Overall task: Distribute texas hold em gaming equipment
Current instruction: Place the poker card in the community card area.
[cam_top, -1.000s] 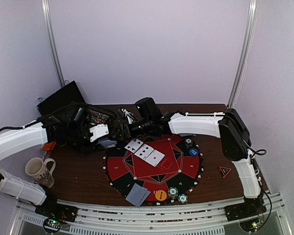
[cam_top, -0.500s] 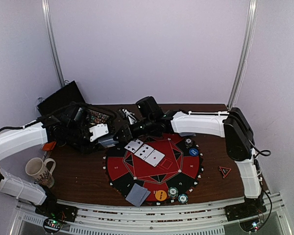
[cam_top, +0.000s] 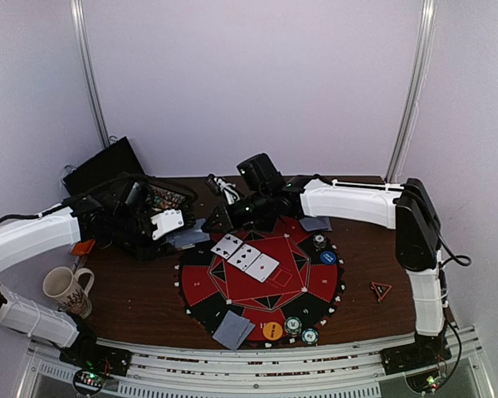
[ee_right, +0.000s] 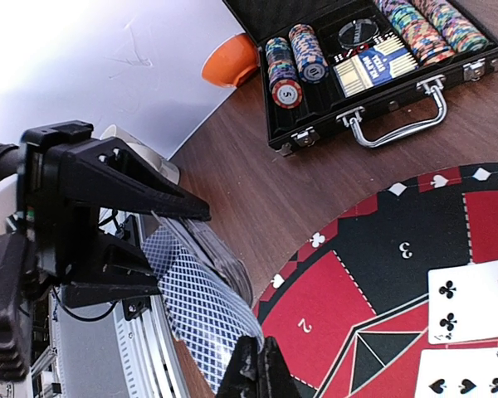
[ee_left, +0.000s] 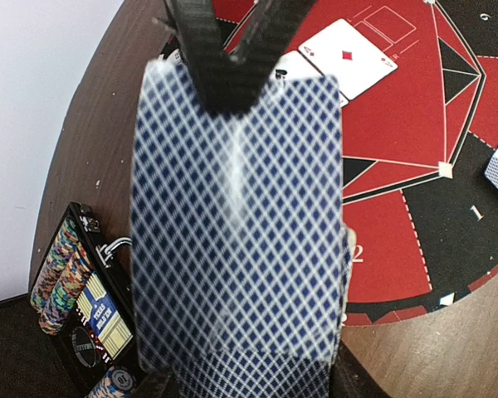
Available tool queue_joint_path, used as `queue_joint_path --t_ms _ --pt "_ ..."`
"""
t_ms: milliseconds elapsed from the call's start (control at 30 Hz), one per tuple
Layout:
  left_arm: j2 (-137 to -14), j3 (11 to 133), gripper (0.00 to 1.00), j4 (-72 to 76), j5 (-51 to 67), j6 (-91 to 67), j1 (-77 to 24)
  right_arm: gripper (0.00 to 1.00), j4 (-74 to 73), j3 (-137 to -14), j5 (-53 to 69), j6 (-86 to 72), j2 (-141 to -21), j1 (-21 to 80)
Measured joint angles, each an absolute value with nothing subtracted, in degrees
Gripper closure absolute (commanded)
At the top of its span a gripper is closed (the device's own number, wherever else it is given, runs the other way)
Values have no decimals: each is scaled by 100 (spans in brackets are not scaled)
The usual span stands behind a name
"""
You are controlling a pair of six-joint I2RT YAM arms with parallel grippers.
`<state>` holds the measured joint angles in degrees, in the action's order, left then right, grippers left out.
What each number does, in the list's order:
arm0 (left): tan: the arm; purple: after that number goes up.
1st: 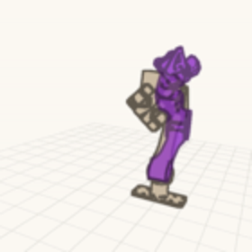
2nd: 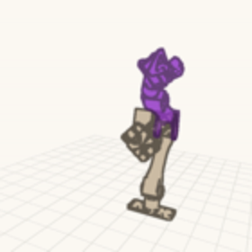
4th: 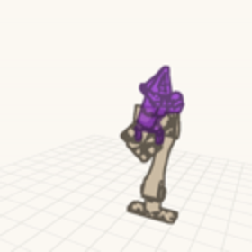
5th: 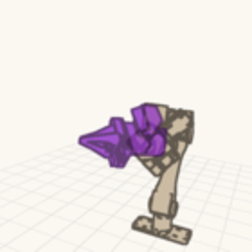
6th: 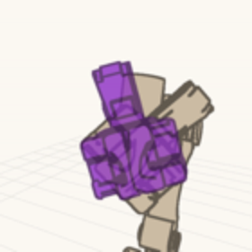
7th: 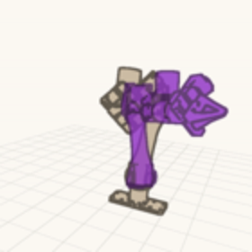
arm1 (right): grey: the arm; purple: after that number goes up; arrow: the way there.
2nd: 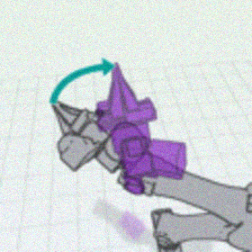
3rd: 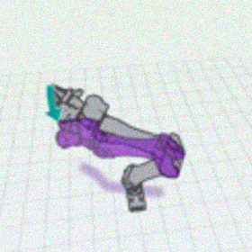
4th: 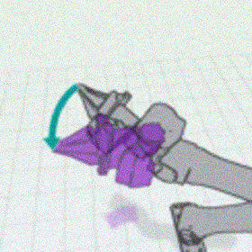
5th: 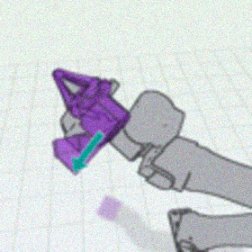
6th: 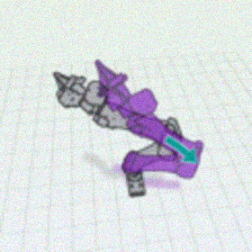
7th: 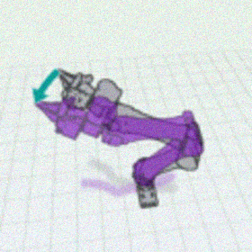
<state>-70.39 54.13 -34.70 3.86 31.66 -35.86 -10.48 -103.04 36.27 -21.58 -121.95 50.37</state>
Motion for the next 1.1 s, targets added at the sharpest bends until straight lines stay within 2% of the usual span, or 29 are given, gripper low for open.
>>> queue_joint_path --t_ms 233,500,633,767,1100 --pt "-7039 5413 53 -3472 386 3164 -3586 100 -1612 -10162 3669 -1540 -11655 4700" --pt "-7041 5413 53 -3457 384 3164 -3586 100 -4027 -10040 3339 526 -10479 3885" --pt "-7046 5413 53 -3435 386 3166 -3586 100 -4816 -9264 2985 1339 -10154 3911" --pt "-7050 5413 53 -3435 386 3166 -3586 100 -5360 -8731 2803 1798 -10366 3953" --pt "-7050 5393 53 -3430 381 3166 -3586 100 -5544 -8899 2246 2257 -11629 3948"
